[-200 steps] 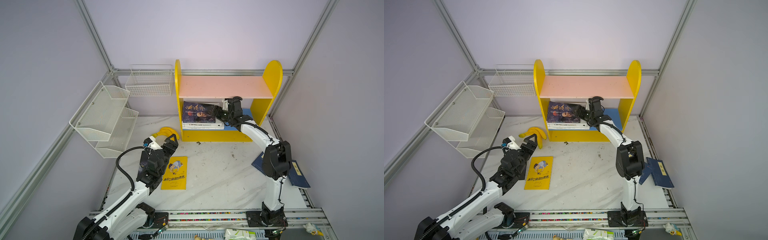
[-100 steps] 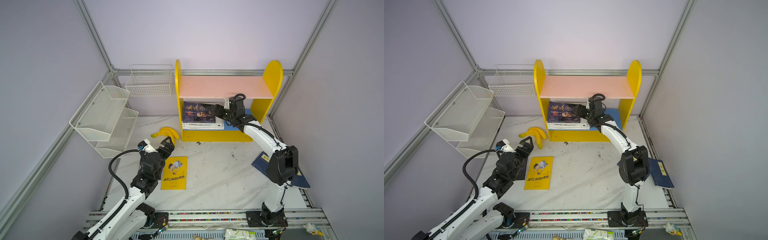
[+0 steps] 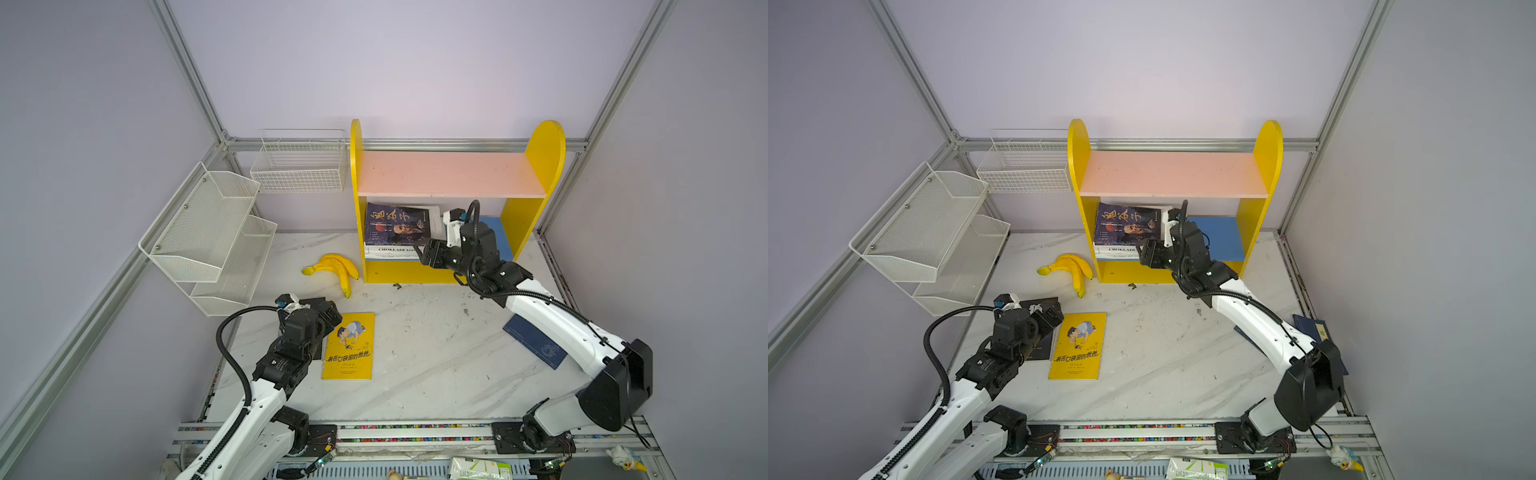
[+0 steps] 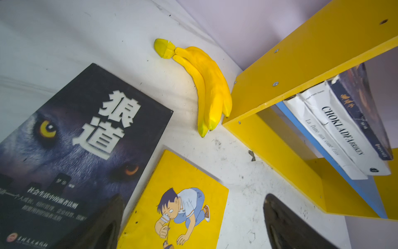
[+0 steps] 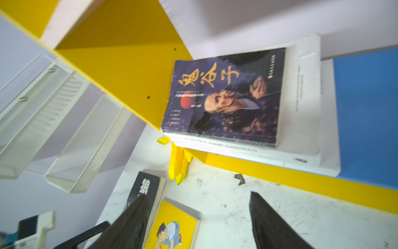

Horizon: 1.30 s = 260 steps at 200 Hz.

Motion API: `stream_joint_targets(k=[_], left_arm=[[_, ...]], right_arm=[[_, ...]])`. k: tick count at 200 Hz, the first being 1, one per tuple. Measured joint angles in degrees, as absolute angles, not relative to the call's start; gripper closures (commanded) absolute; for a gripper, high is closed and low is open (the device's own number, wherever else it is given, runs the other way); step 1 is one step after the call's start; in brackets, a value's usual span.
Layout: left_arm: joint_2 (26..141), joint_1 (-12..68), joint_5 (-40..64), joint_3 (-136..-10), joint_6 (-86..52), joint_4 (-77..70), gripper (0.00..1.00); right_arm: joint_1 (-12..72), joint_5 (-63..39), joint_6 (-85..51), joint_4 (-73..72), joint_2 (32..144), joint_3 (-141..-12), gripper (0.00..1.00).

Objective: Stacking books/files
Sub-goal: Place the book on the bookshelf, then move the book to the center of the table.

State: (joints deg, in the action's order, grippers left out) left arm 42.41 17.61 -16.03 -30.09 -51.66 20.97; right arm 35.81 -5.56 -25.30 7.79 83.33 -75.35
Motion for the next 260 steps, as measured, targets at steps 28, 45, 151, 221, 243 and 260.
stream_joint_targets(k=[28, 45, 151, 221, 243, 260], left_arm=[[40.2, 17.2, -14.9, -27.7, -51.6, 23.9, 0.00], [39.9, 17.1, -13.7, -26.3, -51.7, 25.2, 0.00], [38.8, 17.0, -6.6, -15.5, -56.2, 28.6, 0.00], [36.6, 19.3, -1.9, -12.4, -61.6, 21.9, 0.00], [40.2, 22.3, -0.3, -12.1, -64.0, 15.7, 0.00], [45.2, 25.3, 0.7, -12.1, -65.4, 9.2, 0.00]], right_arm=[[41.2, -4.0, -28.5, 3.9, 81.4, -67.6, 0.26], [44.6, -3.6, -31.5, 1.3, 82.3, -63.0, 0.27], [57.4, -3.4, -40.7, -7.2, 106.6, -62.8, 0.39], [57.4, -4.1, -41.6, -9.9, 112.3, -64.0, 0.48], [57.1, -3.9, -41.3, -10.0, 112.4, -64.5, 0.50], [56.4, -3.6, -40.9, -10.0, 112.3, -64.6, 0.51]])
